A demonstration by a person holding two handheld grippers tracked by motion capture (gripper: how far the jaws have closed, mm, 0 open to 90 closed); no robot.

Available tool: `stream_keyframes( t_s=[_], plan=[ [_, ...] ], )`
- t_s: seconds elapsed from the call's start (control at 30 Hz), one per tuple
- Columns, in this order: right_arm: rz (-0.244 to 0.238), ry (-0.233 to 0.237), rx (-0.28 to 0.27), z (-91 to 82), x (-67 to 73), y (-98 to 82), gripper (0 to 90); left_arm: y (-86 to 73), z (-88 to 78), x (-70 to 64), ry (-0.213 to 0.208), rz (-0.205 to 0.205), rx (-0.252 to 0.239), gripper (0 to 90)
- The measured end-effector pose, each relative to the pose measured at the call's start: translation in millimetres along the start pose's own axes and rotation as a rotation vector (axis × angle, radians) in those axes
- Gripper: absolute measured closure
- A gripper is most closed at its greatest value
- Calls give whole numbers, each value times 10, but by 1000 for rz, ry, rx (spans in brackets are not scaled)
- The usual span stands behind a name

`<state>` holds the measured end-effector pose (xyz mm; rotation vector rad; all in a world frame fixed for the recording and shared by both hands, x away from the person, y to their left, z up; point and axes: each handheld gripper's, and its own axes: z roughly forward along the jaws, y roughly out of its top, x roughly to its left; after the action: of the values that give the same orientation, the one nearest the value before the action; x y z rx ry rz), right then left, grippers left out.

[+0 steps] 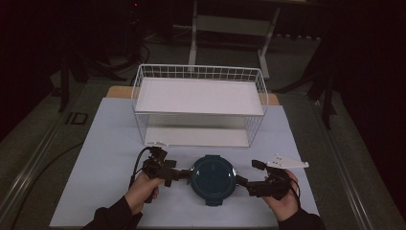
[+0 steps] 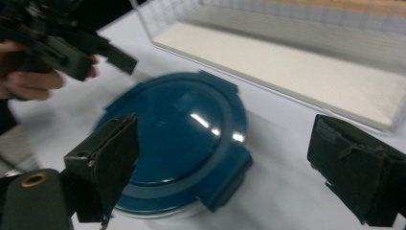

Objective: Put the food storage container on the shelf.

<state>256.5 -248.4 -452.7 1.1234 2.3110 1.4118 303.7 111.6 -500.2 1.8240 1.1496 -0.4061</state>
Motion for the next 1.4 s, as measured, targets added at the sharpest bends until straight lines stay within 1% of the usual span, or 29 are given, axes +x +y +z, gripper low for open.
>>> stream_keyframes(
  t_s=[0.07,0.1,0.13,0.17,0.2,0.23,0.27,0.33,0.37,0.4,0.43,0.5,0.6,0.7,0.77,0.8,0.83,0.87,0.93,1.0,1.1,1.13,1.17,1.23,1.27,1.3,1.33,1.37,1.4],
  plan=[
    [10,3,-1,6,-12,-18,106,6,46,30,-14,-42,30,0],
    [16,7,3,3,-18,-24,106,7,58,35,-11,-59,43,19],
    [18,5,1,1,-23,-29,106,7,76,49,-10,-91,57,54],
    [23,5,2,-1,-33,-35,106,6,81,68,-18,-106,66,78],
    [25,4,4,-4,-40,-38,106,7,84,78,-22,-119,71,129],
    [25,2,2,-6,-44,-41,107,4,91,97,-33,-141,77,157],
    [26,2,3,-7,-47,-46,107,2,93,111,-45,-153,82,174],
    [27,-4,4,-11,-45,-51,107,0,88,128,-51,-174,79,249],
    [27,-4,4,-11,-45,-51,107,0,88,128,-51,-174,79,305],
    [27,1,8,-10,-45,-53,107,-3,80,144,-71,-186,73,305],
    [26,-1,9,-8,-41,-57,107,-5,75,150,-76,-194,71,369],
    [26,-4,10,-3,-36,-57,107,-10,70,164,-84,-209,69,402],
    [26,3,13,1,-30,-53,107,-19,83,176,-92,-222,74,406],
    [27,5,15,8,-23,-52,108,-36,118,189,-93,-242,89,406],
    [29,7,17,7,-24,-56,121,-50,147,201,-106,-250,104,417],
    [32,5,18,5,-27,-58,122,-56,157,203,-113,-247,111,434],
    [35,6,17,5,-33,-61,122,-60,175,201,-140,-247,120,457],
    [40,6,21,5,-39,-64,122,-61,182,191,-140,-246,119,493],
    [49,11,26,6,-45,-71,133,-59,178,189,-138,-233,120,498],
    [57,19,30,10,-50,-77,134,-63,178,186,-138,-231,117,499],
    [133,62,68,63,-94,-120,154,-66,170,150,-133,-206,112,505],
    [166,82,80,77,-110,-134,183,-66,162,145,-132,-197,116,510],
    [188,96,89,90,-124,-146,188,-75,157,128,-134,-194,103,516],
    [263,144,110,132,-182,-182,221,-83,146,104,-136,-175,99,529],
    [288,155,115,146,-202,-196,233,-87,141,92,-137,-163,95,532],
    [317,165,122,160,-226,-212,266,-96,137,78,-137,-153,90,534],
    [345,184,134,172,-249,-230,296,-101,131,71,-137,-140,91,535],
    [367,197,145,185,-265,-246,308,-109,123,63,-138,-126,92,537],
    [384,200,162,203,-278,-267,339,-114,117,60,-138,-114,93,539]
  ],
)
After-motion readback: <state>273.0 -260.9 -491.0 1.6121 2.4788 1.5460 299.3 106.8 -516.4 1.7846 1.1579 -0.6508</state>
